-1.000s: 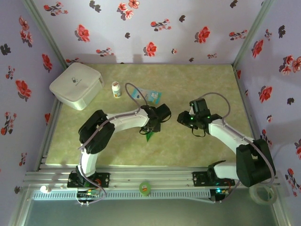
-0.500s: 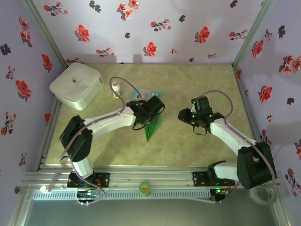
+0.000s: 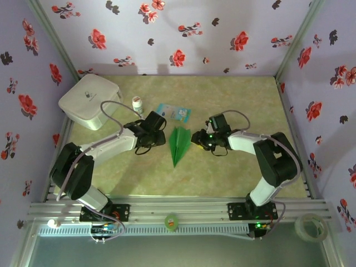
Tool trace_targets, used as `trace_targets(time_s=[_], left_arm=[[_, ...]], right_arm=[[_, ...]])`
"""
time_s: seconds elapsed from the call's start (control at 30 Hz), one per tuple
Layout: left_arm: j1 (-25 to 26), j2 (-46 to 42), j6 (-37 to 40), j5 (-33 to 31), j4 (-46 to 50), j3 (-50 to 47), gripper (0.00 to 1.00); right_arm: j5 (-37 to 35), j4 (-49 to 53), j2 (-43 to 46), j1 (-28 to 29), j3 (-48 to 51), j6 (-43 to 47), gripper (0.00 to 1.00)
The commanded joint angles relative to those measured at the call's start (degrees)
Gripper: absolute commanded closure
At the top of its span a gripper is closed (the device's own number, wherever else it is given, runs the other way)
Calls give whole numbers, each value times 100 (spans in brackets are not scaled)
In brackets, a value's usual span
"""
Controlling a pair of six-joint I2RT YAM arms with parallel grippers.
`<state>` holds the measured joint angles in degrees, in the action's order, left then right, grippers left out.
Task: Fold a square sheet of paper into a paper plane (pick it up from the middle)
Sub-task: Move a paper plane to the center of the table.
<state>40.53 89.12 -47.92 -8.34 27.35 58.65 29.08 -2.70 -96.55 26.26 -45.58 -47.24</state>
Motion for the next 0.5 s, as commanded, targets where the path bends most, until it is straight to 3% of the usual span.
trace_targets(time_s=[0.0, 0.27, 0.47], left_arm=[[-73, -198, -88, 262, -336, -143, 53], [-100, -134, -85, 315, -338, -243, 53], [-124, -123, -69, 320, -349, -275, 53]], right_arm=[[227, -316, -224, 71, -209, -165, 65], [322, -39, -553, 90, -470, 140, 90], [255, 769, -617, 85, -798, 830, 97]])
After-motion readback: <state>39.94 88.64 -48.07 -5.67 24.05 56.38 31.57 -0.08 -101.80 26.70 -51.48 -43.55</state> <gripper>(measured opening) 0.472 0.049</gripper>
